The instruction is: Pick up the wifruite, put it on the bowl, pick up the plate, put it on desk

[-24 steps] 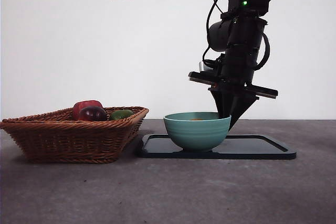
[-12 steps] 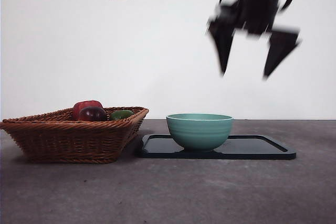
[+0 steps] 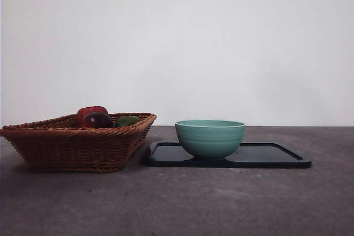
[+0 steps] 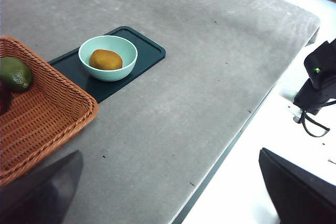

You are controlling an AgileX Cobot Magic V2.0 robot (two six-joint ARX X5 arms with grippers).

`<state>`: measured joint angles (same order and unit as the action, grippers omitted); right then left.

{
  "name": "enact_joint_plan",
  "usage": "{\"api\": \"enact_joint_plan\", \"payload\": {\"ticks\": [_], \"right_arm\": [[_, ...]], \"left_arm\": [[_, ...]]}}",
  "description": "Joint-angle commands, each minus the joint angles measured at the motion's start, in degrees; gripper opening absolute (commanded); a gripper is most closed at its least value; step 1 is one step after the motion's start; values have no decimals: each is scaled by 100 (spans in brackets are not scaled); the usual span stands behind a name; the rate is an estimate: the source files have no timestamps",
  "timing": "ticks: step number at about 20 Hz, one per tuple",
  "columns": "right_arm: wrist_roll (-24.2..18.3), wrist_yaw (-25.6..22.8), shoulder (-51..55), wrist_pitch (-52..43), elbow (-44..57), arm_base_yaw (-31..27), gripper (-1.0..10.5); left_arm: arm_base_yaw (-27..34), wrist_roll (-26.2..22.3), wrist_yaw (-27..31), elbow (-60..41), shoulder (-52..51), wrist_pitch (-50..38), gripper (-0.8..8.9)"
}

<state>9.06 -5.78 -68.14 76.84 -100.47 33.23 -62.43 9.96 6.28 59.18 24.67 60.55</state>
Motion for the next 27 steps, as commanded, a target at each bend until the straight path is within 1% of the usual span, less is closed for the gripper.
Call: {"api": "enact_joint_plan", "payload": {"ticks": [1,3,6,9,11,12,14,16,22,24,27], "right_arm": [[251,0,411,326,417,391,569],[444,-7,1019,83,1226,675,569],[597,-9,2035,-575,2774,981,568],[782,61,3117,-1248,4225,1095,568],[968,273,3757,-1512,4929,1099,568],[1029,304,4030,-1552,5160,1099,568],[1080,343,4474,-1539,5375,1099,568],[1115,343,4765,-1591,5375,1099,568],[1113,343,5073,-1908,5375,1099,568],[1113,343,5071,-1967,5375,1099,568],[1113,341,5071,-2061,5375,1099,568]], "left_arm": [[-63,-4,35,52,11,-210,531],[-63,-4,35,52,11,-328,530],[-63,-2,35,52,11,-345,530],[-63,-2,35,52,11,-367,530],[-63,-4,35,52,11,-448,530],[-63,-9,35,52,11,-494,530],[-63,-9,35,52,11,-507,530],[-63,-7,35,52,11,-505,531],[-63,28,35,52,11,-579,530],[-63,85,35,52,11,-857,530],[-63,367,35,52,31,-1521,530]]}}
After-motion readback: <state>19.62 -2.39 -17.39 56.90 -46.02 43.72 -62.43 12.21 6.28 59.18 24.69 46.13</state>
